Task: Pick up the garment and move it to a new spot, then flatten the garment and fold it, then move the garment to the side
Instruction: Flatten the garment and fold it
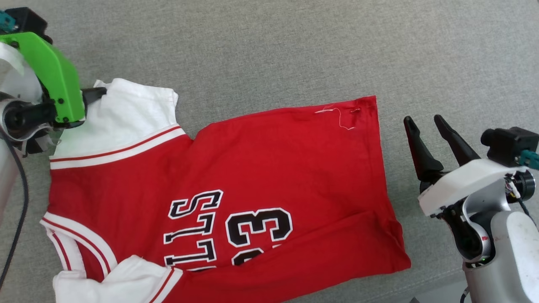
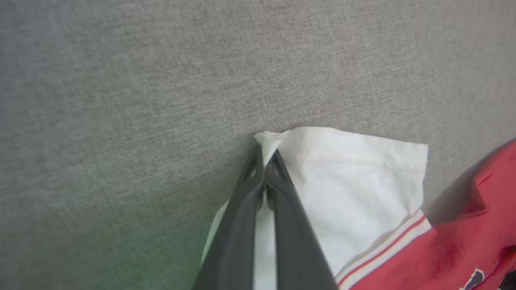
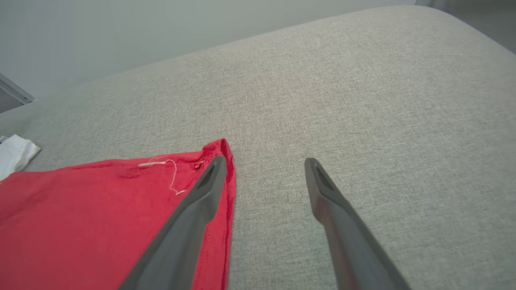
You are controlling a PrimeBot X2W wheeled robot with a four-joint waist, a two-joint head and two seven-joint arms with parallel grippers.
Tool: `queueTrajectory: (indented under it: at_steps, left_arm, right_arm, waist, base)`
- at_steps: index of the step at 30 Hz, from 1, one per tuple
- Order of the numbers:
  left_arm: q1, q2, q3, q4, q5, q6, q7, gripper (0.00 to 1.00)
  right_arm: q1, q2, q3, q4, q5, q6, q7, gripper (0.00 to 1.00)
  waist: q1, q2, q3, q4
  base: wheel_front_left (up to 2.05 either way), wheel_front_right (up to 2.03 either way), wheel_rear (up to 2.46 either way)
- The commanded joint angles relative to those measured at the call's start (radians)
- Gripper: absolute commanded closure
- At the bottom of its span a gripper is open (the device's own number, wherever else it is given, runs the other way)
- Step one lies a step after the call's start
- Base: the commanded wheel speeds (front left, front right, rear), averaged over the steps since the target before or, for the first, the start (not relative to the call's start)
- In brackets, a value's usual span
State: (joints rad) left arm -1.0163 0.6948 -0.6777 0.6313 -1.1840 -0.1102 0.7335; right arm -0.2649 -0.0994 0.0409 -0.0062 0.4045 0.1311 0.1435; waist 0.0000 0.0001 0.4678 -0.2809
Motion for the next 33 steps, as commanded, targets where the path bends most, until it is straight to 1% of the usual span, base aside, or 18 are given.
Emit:
queueTrajectory:
  at_steps: [1,3,4,9,14,18,21,22,23,24,26,28,31,33]
  left_arm:
    - [0.039,-0.018,-0.018,-0.007,0.023,0.001,-0.011,1.00]
    - [0.024,-0.018,-0.011,-0.036,0.039,-0.001,-0.053,1.00]
    - [0.012,-0.021,-0.007,-0.069,0.050,-0.004,-0.085,1.00]
    - [0.012,-0.031,-0.010,-0.121,0.056,-0.007,-0.109,1.00]
    - [0.033,-0.036,-0.009,-0.182,0.044,-0.012,-0.135,1.00]
    - [0.045,-0.036,-0.009,-0.208,0.042,-0.013,-0.154,1.00]
    - [0.053,-0.039,-0.012,-0.213,0.044,-0.015,-0.170,1.00]
    - [0.056,-0.039,-0.014,-0.214,0.045,-0.015,-0.173,1.00]
    - [0.060,-0.039,-0.016,-0.215,0.045,-0.015,-0.178,1.00]
    - [0.064,-0.040,-0.018,-0.215,0.046,-0.016,-0.183,1.00]
    - [0.067,-0.044,-0.020,-0.218,0.047,-0.017,-0.197,1.00]
    - [0.072,-0.047,-0.023,-0.217,0.045,-0.018,-0.211,1.00]
    - [0.083,-0.045,-0.023,-0.218,0.044,-0.019,-0.246,1.00]
    - [0.105,-0.038,-0.022,-0.223,0.043,-0.020,-0.288,1.00]
  right_arm:
    - [-0.034,-0.022,0.011,0.019,0.017,0.000,0.027,0.00]
    - [-0.080,-0.066,0.042,0.059,0.050,0.000,0.073,0.00]
    - [-0.134,-0.118,0.073,0.137,0.095,0.000,0.136,0.00]
    - [-0.228,-0.200,0.161,0.248,0.160,0.000,0.271,0.00]
    - [-0.315,-0.247,0.254,0.308,0.217,0.000,0.384,0.00]
    - [-0.358,-0.271,0.316,0.375,0.252,0.000,0.514,0.00]
    - [-0.365,-0.277,0.353,0.432,0.270,0.000,0.646,0.00]
    - [-0.364,-0.277,0.361,0.444,0.275,0.000,0.681,0.53]
    - [-0.364,-0.279,0.370,0.451,0.275,0.000,0.715,0.71]
    - [-0.364,-0.280,0.373,0.456,0.277,0.000,0.737,1.00]
    - [-0.365,-0.283,0.370,0.467,0.277,0.000,0.771,1.00]
    - [-0.374,-0.287,0.351,0.465,0.276,0.000,0.770,1.00]
    - [-0.392,-0.292,0.302,0.450,0.272,0.000,0.728,1.00]
    - [-0.395,-0.300,0.256,0.423,0.258,0.000,0.669,1.00]
  waist:
    - [0.0000,-0.0001,-0.031,0.029]
    - [0.0000,-0.0001,-0.045,0.051]
    - [0.0000,-0.0001,-0.060,0.083]
    - [0.0000,-0.0001,-0.067,0.138]
    - [0.0000,-0.0001,-0.052,0.177]
    - [0.0000,-0.0001,-0.038,0.204]
    - [0.0000,-0.0001,-0.035,0.222]
    - [0.0000,-0.0001,-0.035,0.225]
    - [0.0000,-0.0001,-0.036,0.229]
    - [0.0000,-0.0001,-0.037,0.233]
    - [0.0000,-0.0001,-0.040,0.239]
    - [0.0000,-0.0001,-0.049,0.246]
    - [0.0000,-0.0001,-0.074,0.256]
    - [0.0000,-0.0001,-0.117,0.268]
  base:
    - [0.00,0.00,0.00]
    - [0.00,0.00,0.00]
    - [0.00,0.00,0.00]
    - [0.00,0.00,0.00]
    - [0.00,0.00,0.00]
    - [0.00,0.00,0.00]
    - [0.00,0.00,0.00]
    - [0.00,0.00,0.00]
    - [0.00,0.00,0.00]
    - [0.00,0.00,0.00]
    - [0.00,0.00,0.00]
    - [0.00,0.00,0.00]
    - [0.00,0.00,0.00]
    - [0.00,0.00,0.00]
